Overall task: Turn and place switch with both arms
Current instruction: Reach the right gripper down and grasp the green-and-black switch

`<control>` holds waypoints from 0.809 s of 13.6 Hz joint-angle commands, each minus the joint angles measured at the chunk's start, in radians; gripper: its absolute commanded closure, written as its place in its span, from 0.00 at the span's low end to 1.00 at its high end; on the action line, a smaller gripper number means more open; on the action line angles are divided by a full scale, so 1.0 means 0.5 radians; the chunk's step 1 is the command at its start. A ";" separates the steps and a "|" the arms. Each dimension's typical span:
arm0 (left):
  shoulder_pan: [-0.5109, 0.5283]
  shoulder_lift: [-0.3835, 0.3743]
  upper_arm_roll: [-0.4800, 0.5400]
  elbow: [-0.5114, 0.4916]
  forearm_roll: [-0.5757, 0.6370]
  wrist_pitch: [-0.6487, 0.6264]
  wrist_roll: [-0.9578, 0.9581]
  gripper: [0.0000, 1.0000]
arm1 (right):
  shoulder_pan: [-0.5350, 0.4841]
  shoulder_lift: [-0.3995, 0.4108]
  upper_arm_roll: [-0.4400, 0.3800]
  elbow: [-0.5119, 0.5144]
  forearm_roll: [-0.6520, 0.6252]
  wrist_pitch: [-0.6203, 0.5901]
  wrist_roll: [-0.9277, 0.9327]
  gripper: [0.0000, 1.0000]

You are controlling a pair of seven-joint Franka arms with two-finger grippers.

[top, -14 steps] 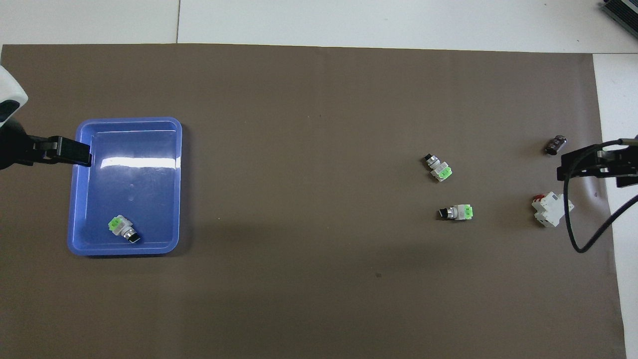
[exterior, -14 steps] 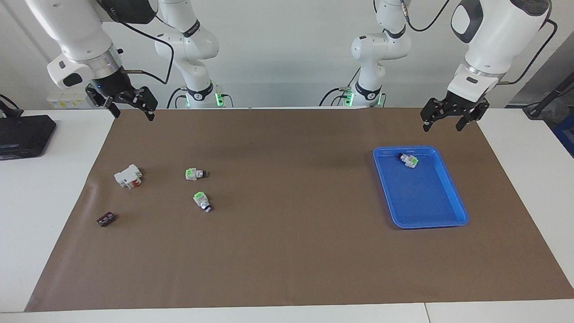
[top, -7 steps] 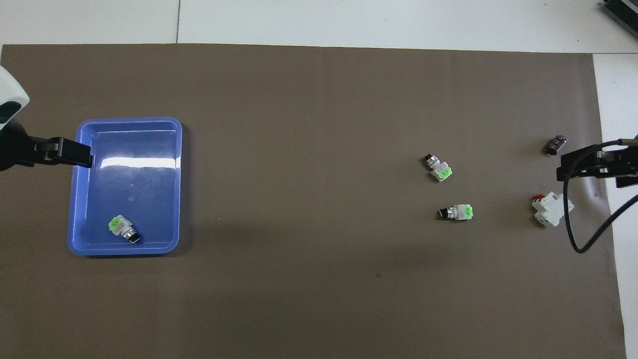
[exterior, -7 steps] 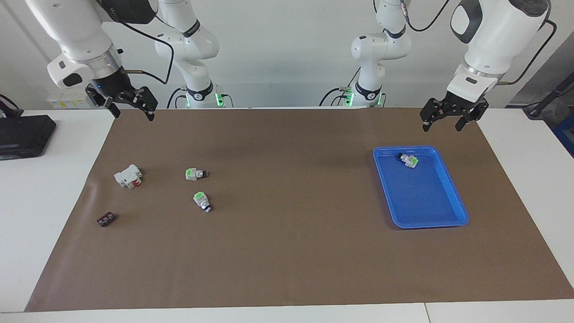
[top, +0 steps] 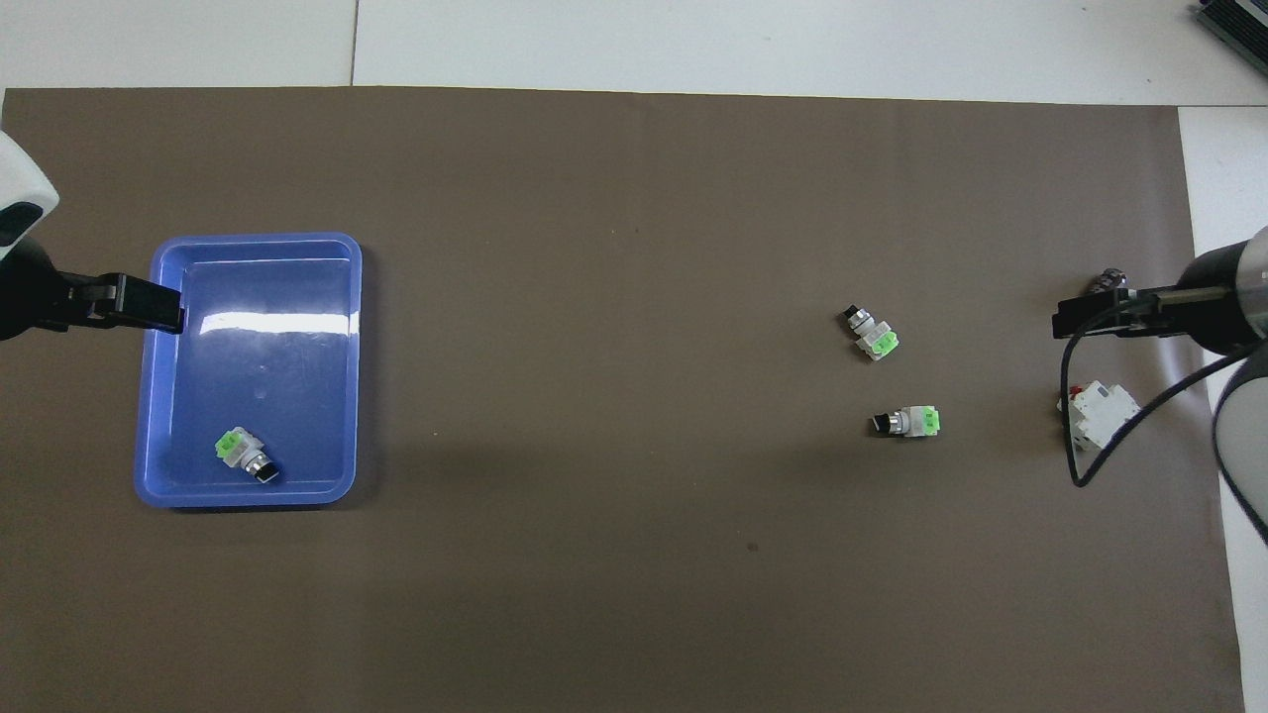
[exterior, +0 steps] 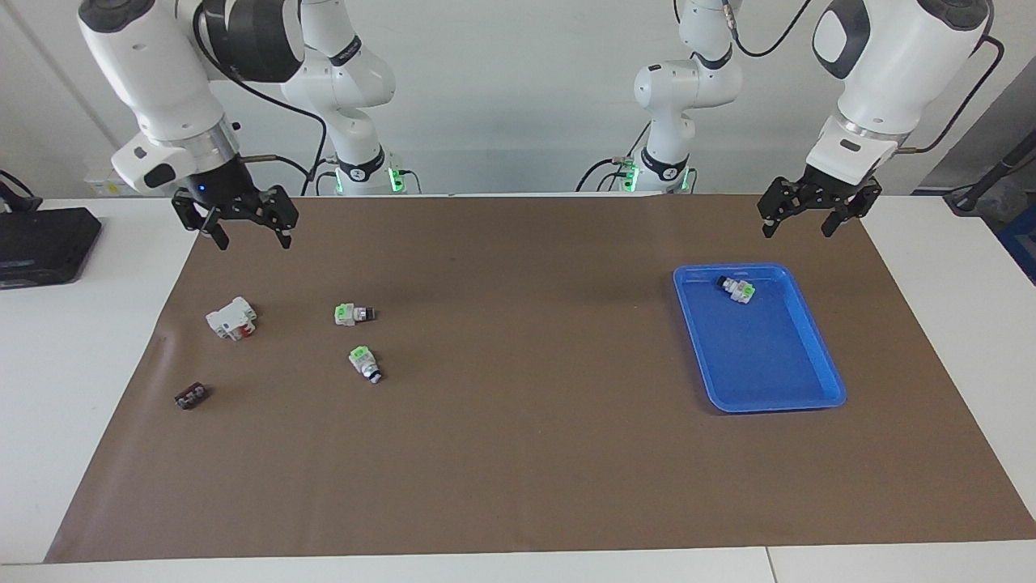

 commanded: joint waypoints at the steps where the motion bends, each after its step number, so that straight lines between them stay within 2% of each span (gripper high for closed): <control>1: 0.016 -0.070 0.001 -0.097 -0.022 0.053 0.017 0.00 | -0.003 0.042 0.000 -0.192 0.142 0.264 -0.279 0.00; 6: 0.055 -0.085 0.001 -0.122 -0.022 0.056 0.020 0.00 | 0.120 0.457 0.013 -0.195 0.148 0.752 -0.670 0.00; 9: 0.058 -0.085 0.001 -0.122 -0.022 0.059 0.011 0.00 | 0.175 0.583 0.016 -0.204 0.148 0.866 -0.755 0.00; 11: 0.095 -0.085 0.001 -0.122 -0.022 0.062 0.011 0.00 | 0.175 0.657 0.022 -0.278 0.182 1.022 -0.991 0.00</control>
